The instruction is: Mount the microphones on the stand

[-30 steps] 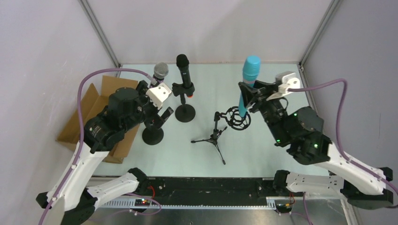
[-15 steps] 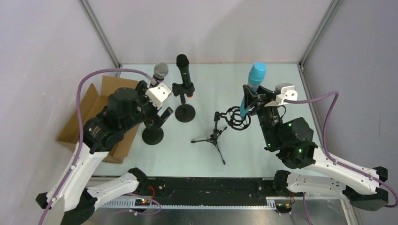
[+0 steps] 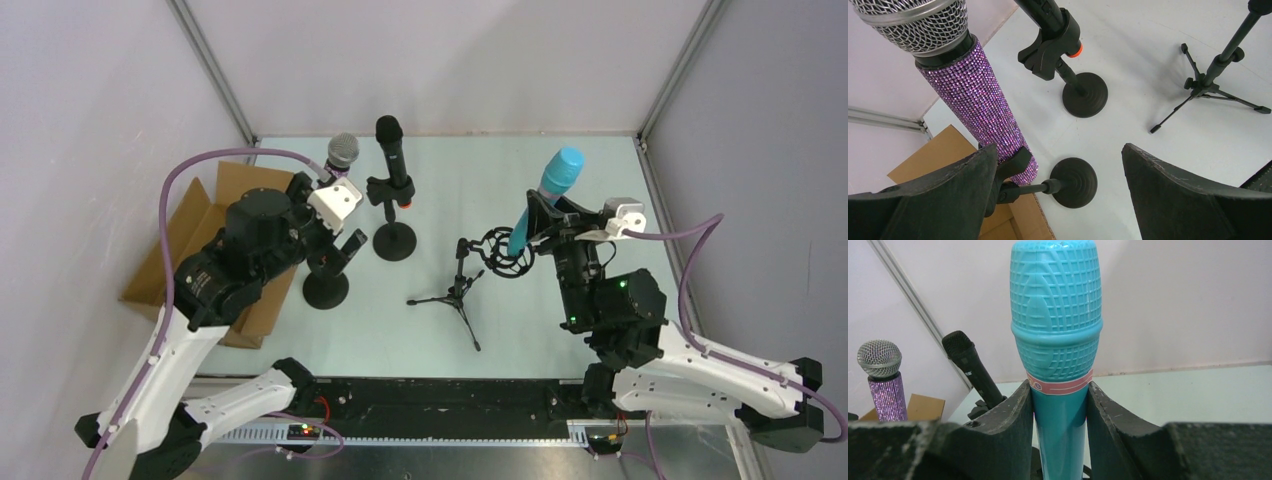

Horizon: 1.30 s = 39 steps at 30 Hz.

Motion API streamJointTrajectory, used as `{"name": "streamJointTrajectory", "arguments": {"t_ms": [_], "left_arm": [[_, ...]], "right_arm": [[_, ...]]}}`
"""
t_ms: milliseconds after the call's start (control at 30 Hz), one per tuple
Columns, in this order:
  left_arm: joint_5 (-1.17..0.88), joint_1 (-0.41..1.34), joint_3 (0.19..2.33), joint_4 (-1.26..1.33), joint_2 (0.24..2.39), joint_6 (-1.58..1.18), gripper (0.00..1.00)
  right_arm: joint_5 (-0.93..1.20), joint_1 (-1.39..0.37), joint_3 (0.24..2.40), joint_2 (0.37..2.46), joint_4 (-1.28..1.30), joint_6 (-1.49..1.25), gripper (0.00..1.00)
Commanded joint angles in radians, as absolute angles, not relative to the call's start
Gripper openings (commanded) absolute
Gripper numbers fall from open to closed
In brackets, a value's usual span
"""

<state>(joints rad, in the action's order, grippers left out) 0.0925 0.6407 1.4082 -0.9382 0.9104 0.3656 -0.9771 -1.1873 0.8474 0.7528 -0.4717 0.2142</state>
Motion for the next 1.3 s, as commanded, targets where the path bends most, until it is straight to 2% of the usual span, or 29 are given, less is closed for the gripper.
{"name": "streamJointTrajectory", "arguments": {"t_ms": [0,267,567,1267], "left_arm": [[0.076,0.635,1.432,-0.920,0.897,0.359,0.98],[0.079,0.636,1.429,-0.920,0.887,0.361,0.98],[0.078,0.635,1.425,-0.920,0.879,0.361,0.98],[0.082,0.636,1.419,-0.920,0.866,0.360,0.98]], "right_arm": [[-1.005,-1.204,0.795,0.745,-0.654,0.227,0.00],[-0.998,-1.284,0.695,0.820,-1.044,0.497,0.00],[-1.086,-1.384,0.638,0.949,-1.469,0.774,0.00],[-1.124,-1.373,0.601,0.926,-1.496,0.772,0.00]]}}
